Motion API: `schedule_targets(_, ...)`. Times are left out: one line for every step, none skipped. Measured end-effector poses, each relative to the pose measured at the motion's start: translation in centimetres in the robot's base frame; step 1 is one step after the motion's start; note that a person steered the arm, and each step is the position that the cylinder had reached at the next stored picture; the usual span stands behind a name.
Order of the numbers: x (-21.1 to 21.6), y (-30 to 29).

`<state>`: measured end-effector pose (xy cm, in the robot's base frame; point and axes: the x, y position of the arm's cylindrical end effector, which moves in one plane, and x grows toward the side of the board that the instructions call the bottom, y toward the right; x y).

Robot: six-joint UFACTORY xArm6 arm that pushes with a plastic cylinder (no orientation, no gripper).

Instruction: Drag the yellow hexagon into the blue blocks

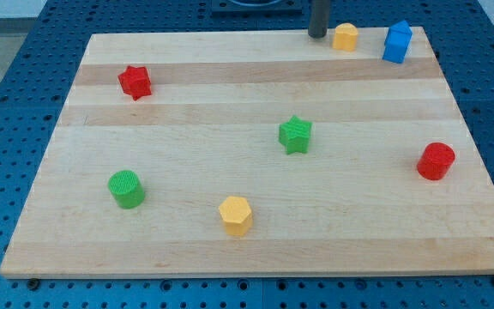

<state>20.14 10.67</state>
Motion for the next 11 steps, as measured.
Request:
schedule_targets(0.5, 0.0)
schedule_targets(0.9, 0.0)
schedule_targets(1.1, 0.0)
schedule_targets(1.1, 0.0)
schedule_targets(1.1, -0.2)
schedule_targets(1.1, -0.3)
schedule_targets(1.2, -0.3)
schedule_targets(1.4, -0.3)
schedule_targets(1.5, -0.5)
schedule_targets(1.5, -0.7)
schedule_targets(1.5, 1.3)
